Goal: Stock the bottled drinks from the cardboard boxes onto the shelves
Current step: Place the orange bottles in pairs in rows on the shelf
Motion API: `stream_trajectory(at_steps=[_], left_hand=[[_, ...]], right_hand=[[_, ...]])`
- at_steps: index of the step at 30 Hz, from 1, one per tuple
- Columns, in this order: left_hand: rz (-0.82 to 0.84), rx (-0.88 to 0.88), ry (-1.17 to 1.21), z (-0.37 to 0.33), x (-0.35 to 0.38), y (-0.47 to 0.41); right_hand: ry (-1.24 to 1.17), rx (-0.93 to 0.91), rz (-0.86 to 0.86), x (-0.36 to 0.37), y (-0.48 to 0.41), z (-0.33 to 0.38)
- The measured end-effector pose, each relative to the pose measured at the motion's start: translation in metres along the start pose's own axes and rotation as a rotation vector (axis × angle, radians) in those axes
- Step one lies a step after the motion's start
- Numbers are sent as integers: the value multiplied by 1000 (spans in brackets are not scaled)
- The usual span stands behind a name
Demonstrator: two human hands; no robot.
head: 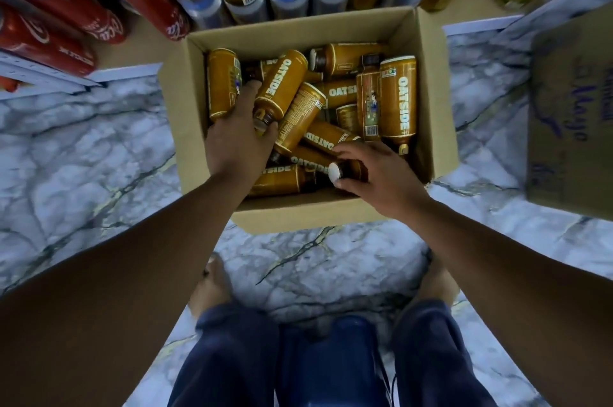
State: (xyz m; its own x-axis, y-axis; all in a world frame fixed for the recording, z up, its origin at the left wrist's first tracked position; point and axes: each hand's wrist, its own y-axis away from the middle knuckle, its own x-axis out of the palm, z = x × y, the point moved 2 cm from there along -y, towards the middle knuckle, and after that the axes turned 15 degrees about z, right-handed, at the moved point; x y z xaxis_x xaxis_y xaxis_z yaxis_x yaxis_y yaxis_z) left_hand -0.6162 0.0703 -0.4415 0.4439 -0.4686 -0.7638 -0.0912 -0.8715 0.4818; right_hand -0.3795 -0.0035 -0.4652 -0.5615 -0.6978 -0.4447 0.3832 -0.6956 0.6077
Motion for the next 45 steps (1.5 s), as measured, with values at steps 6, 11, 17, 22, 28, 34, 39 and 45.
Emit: stream_trajectory(at_steps=[6, 11, 17, 22, 28, 34, 39, 45], left_hand=[[-199, 81, 233, -10, -9, 13], [-187, 163, 252, -20, -11, 11], [-174, 202, 234, -29, -11, 0], [-158, 208, 265, -37, -13, 6], [-192, 247, 285, -45, -20, 19], [-255, 215, 335, -59, -43, 34], [-215, 198, 364, -84, -84, 55], [-211, 278, 490, -144, -178, 104]], right_hand=[[-244, -46, -489, -23, 14, 9], [-79, -73, -563, -30, 10, 7], [-21, -58, -557, -26, 4, -3], [-131, -53, -516, -32, 5, 3], [-278, 52, -475, -36, 9, 7], [-452, 77, -491, -45, 37, 22], [-523, -15, -525, -88, 68, 73], [-556, -140, -549, -172, 128, 169]])
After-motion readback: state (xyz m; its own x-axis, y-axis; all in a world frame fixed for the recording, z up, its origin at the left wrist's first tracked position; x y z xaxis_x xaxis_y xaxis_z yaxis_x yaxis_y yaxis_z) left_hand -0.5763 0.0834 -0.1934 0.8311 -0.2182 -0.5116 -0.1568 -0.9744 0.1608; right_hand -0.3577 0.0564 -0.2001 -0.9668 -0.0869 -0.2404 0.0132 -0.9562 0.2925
